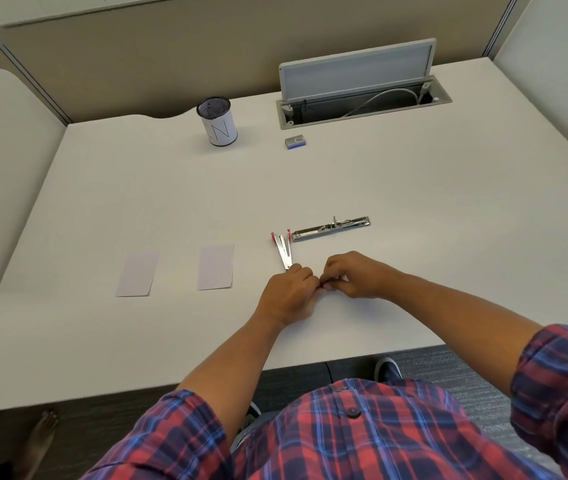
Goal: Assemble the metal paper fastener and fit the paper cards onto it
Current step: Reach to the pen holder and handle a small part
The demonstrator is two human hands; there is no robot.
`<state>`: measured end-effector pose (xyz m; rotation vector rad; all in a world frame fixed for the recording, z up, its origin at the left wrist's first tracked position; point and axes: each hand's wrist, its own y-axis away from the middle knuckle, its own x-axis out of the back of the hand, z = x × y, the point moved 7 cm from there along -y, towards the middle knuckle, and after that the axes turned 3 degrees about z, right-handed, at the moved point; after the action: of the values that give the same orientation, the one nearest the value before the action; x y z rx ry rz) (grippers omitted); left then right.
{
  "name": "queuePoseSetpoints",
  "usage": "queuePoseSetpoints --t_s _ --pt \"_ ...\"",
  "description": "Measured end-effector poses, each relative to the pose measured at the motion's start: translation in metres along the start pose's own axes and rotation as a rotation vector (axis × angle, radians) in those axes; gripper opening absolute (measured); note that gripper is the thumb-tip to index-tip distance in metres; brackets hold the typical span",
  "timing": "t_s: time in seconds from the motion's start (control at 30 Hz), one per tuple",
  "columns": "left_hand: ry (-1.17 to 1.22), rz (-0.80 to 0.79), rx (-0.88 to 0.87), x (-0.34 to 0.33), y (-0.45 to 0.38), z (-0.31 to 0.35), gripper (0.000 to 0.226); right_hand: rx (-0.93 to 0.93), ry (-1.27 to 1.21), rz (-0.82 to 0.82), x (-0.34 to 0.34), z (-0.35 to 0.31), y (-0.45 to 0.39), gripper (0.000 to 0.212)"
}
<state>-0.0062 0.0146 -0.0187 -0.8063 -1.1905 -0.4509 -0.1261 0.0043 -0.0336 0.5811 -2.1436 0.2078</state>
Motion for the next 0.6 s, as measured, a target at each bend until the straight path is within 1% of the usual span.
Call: queuePoseSetpoints --t_s 0.17,0.33,0.4,0.5,0.6 --pt "0.015 -0.018 0.093 -0.001 -0.006 -0.008 0.018 -0.039 0.000 0.015 0.002 0.003 -0.003 0.022" --pt "0.036 -0.005 0.150 -0.002 -0.010 -0.013 0.015 -0.118 -0.023 0.009 0.001 0.012 -0.010 0.014" --pt "0.045 -0.004 0.172 -0.004 -0.010 -0.016 0.017 -0.130 -0.023 0.004 -0.001 0.015 -0.012 0.014" --pt "0.047 -0.014 0.172 -0.006 -0.010 -0.019 0.017 -0.132 -0.041 0.012 -0.002 0.018 -0.013 0.014" --pt "0.041 0.012 0.124 -0.002 -0.012 -0.018 0.008 -0.122 -0.082 0.058 0.000 0.020 -0.014 0.012"
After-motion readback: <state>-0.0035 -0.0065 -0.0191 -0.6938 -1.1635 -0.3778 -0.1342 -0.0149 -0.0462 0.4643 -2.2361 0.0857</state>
